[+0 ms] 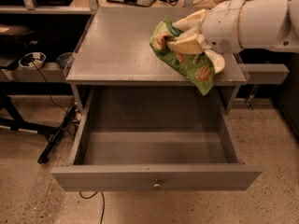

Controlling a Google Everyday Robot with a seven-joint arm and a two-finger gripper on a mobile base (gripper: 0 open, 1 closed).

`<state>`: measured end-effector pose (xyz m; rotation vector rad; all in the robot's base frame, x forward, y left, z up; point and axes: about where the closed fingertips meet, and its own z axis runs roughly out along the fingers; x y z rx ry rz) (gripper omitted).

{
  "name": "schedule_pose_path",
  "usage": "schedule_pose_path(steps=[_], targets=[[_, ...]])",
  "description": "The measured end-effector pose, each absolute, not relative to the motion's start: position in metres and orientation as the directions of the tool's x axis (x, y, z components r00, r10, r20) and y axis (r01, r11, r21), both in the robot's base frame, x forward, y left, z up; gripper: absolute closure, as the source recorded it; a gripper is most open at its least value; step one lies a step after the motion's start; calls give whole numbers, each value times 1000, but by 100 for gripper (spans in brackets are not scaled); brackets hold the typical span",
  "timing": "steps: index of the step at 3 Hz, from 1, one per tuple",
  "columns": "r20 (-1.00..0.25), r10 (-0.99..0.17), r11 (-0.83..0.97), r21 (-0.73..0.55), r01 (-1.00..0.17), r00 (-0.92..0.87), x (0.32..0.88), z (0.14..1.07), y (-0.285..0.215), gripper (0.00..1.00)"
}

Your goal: Place green rice chip bag into top drawer

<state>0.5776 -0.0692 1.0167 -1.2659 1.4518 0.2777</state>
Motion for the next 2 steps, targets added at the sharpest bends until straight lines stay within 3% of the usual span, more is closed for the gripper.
schedule_pose_path(steps=[2], targets=[[-899, -431, 440, -289, -850, 83, 548, 959, -49, 100]])
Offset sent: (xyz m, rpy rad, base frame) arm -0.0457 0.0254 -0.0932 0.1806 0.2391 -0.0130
